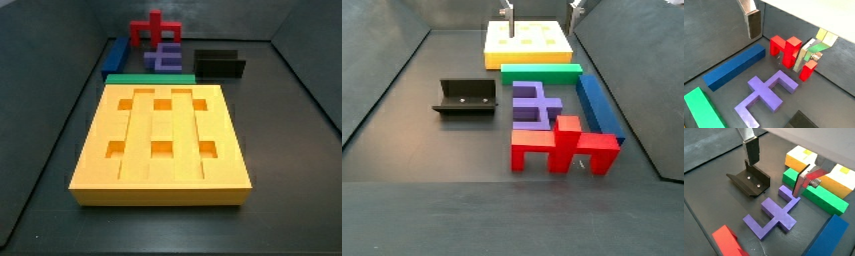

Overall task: Pick up the green object. Move up. Move to above the board. Insert the green object.
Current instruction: Pick up the green object.

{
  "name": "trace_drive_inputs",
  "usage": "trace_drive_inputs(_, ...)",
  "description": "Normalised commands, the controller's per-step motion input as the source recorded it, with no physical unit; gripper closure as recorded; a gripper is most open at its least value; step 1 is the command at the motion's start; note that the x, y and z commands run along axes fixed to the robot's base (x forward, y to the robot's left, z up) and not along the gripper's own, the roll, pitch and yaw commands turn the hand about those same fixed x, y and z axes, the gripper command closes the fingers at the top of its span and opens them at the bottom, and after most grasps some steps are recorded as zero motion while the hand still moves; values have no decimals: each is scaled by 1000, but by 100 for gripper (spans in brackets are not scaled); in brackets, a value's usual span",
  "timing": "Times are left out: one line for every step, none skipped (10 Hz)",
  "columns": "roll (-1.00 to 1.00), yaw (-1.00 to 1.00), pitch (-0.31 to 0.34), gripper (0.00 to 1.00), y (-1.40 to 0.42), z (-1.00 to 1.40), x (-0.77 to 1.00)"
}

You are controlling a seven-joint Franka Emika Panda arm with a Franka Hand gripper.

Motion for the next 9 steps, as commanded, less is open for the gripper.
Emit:
trace_drive_inputs(0,0,0,0,-17,0,29)
trace_drive_inputs(-67,-440,-43,0,-214,-211,-6)
trace_drive_inputs(-159,-666,-136,0,-394,-169,-51)
trace_drive_inputs(-113,-720,-150,0,-391,-97,0)
trace_drive_inputs(-34,-829,-93,0,-357,-89,0)
trace_drive_inputs(-13,-866,-50,0,-340,-60,0)
trace_drive_inputs(0,-883,-23,0,-346,-83,0)
trace_drive_inputs(0,-889,-33,0,-340,-129,0)
trace_drive_inputs(-9,-866,-100,0,-323,-240,0)
